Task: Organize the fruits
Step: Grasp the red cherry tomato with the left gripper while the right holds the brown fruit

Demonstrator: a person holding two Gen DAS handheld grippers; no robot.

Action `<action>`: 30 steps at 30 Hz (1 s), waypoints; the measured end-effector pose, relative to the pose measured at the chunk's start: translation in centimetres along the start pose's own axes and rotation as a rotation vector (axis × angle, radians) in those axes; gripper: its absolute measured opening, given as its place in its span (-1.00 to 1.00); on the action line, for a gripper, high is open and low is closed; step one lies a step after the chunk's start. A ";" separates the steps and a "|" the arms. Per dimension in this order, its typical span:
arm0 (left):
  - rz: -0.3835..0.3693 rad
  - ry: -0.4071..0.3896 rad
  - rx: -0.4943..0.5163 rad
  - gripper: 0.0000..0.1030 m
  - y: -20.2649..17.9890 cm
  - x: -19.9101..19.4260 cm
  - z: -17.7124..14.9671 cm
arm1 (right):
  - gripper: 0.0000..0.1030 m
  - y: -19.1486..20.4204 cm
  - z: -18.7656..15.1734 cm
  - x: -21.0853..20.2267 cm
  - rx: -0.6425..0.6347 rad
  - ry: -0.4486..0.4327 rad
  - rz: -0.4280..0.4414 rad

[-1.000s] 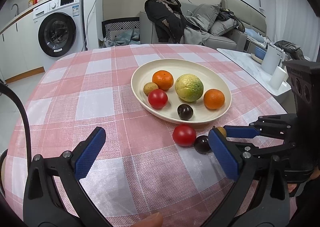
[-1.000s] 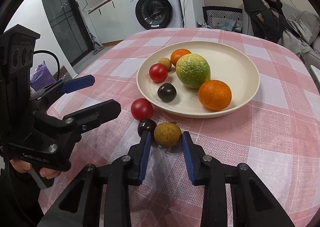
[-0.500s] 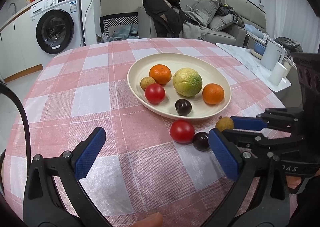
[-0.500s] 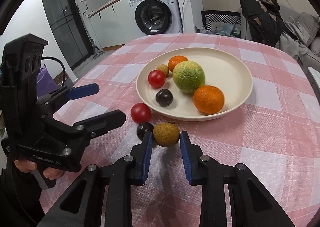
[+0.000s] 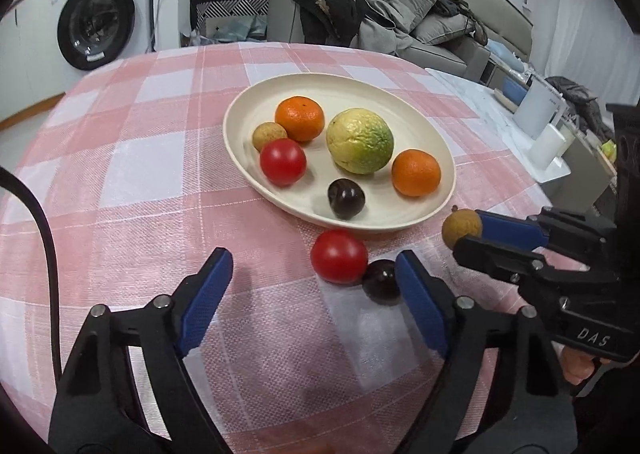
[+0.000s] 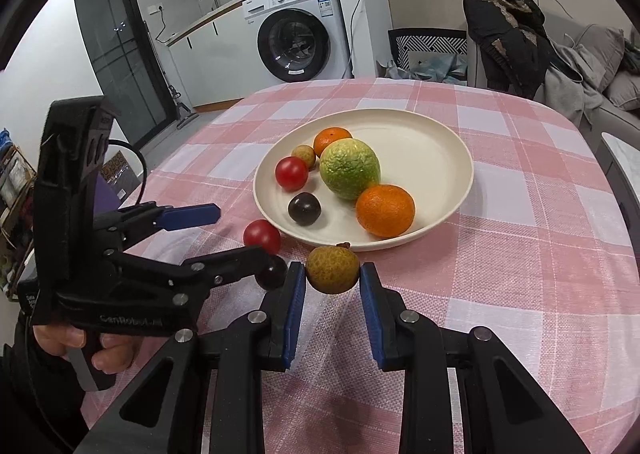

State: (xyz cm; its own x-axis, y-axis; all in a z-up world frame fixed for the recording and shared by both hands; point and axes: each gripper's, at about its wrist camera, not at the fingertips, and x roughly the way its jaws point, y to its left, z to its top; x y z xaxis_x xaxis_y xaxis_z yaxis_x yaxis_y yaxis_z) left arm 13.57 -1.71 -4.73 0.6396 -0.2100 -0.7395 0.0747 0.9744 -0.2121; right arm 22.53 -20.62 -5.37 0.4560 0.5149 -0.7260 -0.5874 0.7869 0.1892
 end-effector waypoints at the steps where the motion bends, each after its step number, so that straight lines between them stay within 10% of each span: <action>1: -0.009 0.000 -0.007 0.47 0.1 0.1 0.1 | -0.44 0.0 0.0 0.0 0.000 -0.002 -0.001; 30: -0.128 0.003 -0.056 -0.50 1.1 0.4 0.3 | -0.44 -0.1 0.0 0.1 0.006 -0.002 0.002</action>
State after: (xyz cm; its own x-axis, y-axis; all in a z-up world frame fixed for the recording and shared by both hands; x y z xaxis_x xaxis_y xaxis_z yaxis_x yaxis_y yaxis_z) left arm 14.17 -0.71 -5.04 0.6251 -0.3328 -0.7061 0.1128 0.9336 -0.3401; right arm 22.64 -20.65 -5.42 0.4563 0.5168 -0.7244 -0.5839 0.7882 0.1944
